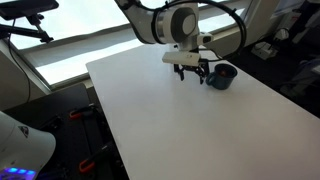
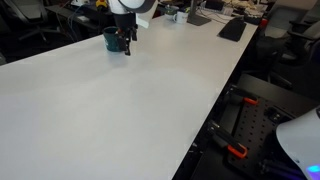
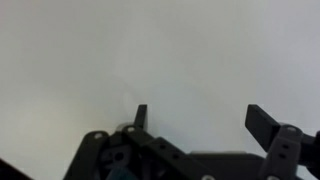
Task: Take the marker out of the mug and put it on the tabletop.
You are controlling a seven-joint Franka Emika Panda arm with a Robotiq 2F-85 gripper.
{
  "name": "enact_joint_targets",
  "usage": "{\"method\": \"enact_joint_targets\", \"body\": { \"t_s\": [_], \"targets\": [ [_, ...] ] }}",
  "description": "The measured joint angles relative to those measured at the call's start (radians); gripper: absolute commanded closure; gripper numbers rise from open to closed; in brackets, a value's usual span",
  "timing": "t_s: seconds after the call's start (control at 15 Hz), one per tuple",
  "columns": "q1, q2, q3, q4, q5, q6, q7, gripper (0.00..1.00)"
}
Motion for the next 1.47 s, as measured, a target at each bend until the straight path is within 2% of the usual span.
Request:
{"method": "enact_joint_targets", "body": {
  "t_s": [0.33,0.53,1.0,1.13,1.47],
  "targets": [
    [0.022,-0.130,-0.009,0.030,0.000,0.062,0.001,0.00],
    [0.029,-0.196,-0.023,0.025,-0.040,0.149,0.025,0.00],
    [0.034,-0.216,-0.034,0.011,-0.055,0.176,0.039,0.00],
    [0.032,-0.213,-0.028,0.012,-0.025,0.133,0.037,0.00],
    [0.029,-0.221,0.041,0.055,0.129,-0.164,0.008,0.00]
  ]
}}
